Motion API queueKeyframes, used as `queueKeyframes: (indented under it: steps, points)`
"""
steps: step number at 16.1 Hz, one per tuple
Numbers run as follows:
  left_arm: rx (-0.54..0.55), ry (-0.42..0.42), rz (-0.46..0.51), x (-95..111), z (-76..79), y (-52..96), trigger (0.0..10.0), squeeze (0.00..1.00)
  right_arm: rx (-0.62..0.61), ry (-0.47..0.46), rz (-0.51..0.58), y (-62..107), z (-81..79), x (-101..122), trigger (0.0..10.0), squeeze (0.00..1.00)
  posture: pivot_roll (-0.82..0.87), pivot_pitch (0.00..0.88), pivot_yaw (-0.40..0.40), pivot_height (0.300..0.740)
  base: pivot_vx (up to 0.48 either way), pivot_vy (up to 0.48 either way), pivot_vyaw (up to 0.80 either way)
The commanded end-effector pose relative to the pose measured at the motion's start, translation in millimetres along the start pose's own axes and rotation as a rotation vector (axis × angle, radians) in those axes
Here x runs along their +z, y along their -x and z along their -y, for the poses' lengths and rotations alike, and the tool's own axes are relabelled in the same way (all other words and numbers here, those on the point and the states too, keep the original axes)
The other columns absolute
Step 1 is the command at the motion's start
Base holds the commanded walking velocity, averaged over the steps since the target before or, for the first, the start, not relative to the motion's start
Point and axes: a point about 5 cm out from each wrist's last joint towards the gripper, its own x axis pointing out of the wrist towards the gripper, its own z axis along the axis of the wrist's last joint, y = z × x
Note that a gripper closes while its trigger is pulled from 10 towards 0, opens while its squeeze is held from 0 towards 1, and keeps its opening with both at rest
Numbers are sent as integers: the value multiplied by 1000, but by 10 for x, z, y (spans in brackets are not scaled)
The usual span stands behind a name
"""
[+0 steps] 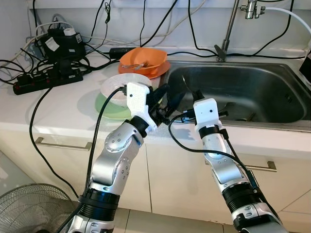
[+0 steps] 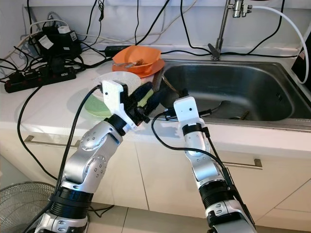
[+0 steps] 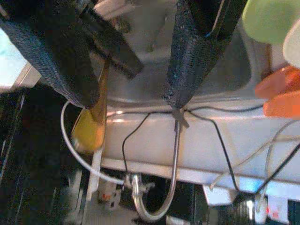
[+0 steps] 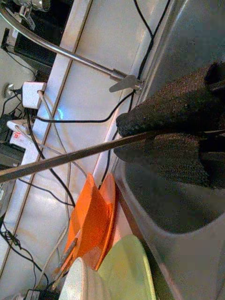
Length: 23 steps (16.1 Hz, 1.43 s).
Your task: Kitchen organization
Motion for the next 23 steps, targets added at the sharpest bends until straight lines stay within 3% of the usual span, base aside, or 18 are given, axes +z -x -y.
queueKeyframes:
  steps: [1,7,8,12,14,17,20,23]
  points:
    - [-1,10,19,68,-11,3,10000,0,-13,-11,11,-64,21,47,0,0,49,0,69,740,0,0,0]
    - [52,27,38,101,-96,47,10000,0,-65,-10,-42,-74,134,-46,0,0,51,0,69,740,0,0,0]
    - [75,8,24,80,-127,65,10000,0,-86,-14,-63,-82,183,-77,10000,0,52,0,69,740,0,0,0]
    - [126,-30,-21,8,-209,95,10000,0,-146,-69,-94,-132,323,-100,10000,0,51,0,73,740,0,0,0]
    - [114,-68,-73,-93,-198,111,10000,0,-178,-93,-110,-198,451,-109,10000,0,49,0,75,740,0,0,0]
    - [87,-98,-169,-253,-154,152,10000,0,-183,-94,-120,-233,509,-121,10000,0,48,0,76,740,0,0,0]
    - [33,-91,-280,-451,-83,245,10000,0,-169,-131,-141,-254,482,-155,10000,0,53,0,82,740,0,0,0]
    - [58,-81,-330,-594,-108,307,10000,0,-150,-148,-168,-211,376,-234,10000,0,56,0,81,740,0,0,0]
